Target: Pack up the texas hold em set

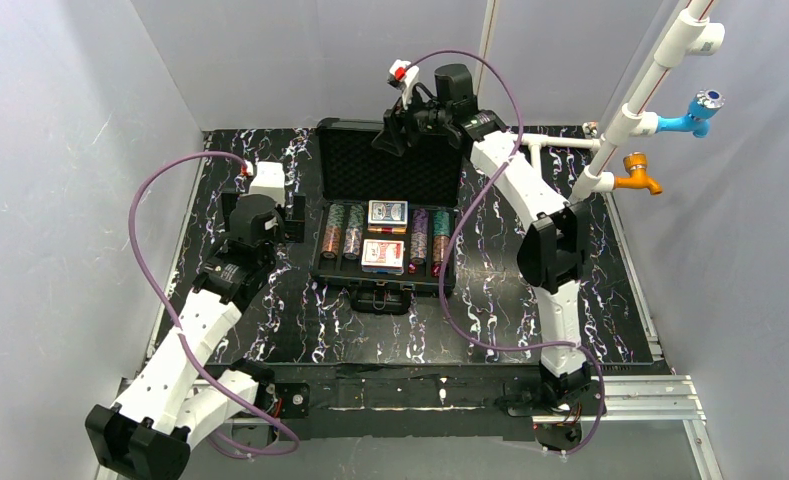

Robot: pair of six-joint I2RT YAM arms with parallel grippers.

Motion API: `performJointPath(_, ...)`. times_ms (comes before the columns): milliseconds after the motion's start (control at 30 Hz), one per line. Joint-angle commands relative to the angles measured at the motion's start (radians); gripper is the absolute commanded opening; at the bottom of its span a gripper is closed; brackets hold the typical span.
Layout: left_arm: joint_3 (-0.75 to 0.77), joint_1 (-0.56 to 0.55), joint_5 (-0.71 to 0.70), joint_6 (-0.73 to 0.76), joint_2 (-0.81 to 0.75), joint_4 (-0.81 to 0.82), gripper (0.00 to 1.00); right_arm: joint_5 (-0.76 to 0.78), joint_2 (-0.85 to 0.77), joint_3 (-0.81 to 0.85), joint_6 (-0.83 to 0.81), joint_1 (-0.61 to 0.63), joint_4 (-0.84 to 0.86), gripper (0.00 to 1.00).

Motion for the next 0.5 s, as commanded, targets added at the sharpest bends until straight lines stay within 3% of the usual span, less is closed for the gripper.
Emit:
performJointPath(0, -0.005, -0.003, -0.087, 0.002, -0.029, 0.017, 0.98, -0.062, -0.072, -0.082, -0.022, 0.066, -0.128, 0.78)
performJointPath(467, 0.000, -0.001, -0.103, -0.003, -0.031, 0.012, 0.98, -0.005, -0.162, -0.221, -0.082, 0.127, -0.225, 0.77)
